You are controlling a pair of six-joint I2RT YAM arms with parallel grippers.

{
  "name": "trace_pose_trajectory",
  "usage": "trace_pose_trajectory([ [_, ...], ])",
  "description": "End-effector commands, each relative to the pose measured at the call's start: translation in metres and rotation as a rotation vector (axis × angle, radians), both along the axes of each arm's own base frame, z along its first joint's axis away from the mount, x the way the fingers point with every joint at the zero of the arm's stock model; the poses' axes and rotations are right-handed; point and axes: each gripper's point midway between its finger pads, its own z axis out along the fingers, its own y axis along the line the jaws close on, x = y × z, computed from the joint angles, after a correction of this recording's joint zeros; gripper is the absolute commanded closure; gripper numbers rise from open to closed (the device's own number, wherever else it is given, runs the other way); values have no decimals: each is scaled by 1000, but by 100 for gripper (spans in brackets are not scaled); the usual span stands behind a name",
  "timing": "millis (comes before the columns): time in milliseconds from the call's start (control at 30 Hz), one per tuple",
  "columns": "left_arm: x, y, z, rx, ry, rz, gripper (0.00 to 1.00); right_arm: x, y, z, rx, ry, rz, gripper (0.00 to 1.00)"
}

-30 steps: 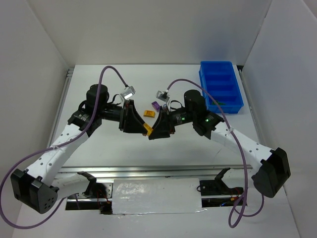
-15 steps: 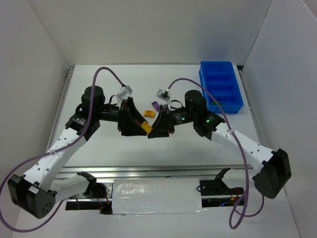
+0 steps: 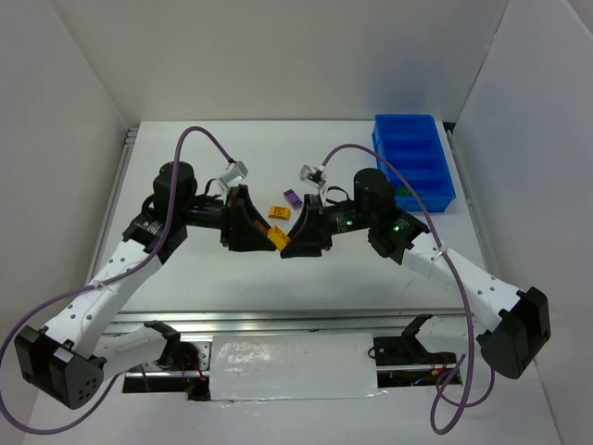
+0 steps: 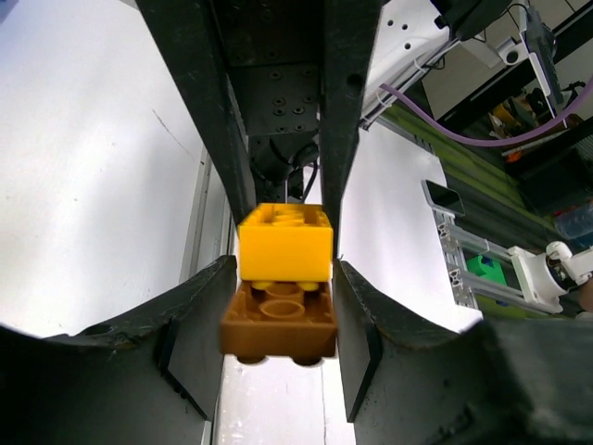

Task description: Sort the legos into containers by color

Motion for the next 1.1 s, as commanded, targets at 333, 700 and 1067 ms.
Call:
trace_pose_trajectory([
  [333, -13, 3, 19, -58, -89, -50, 55, -6, -4, 9, 32, -36, 63, 100],
  [700, -19, 4, 27, -89, -122, -76, 81, -6, -3, 3, 19, -25, 81, 100],
  [1067, -28, 7, 24, -90, -129, -104, 100, 20, -24, 14, 55, -85, -23, 100],
])
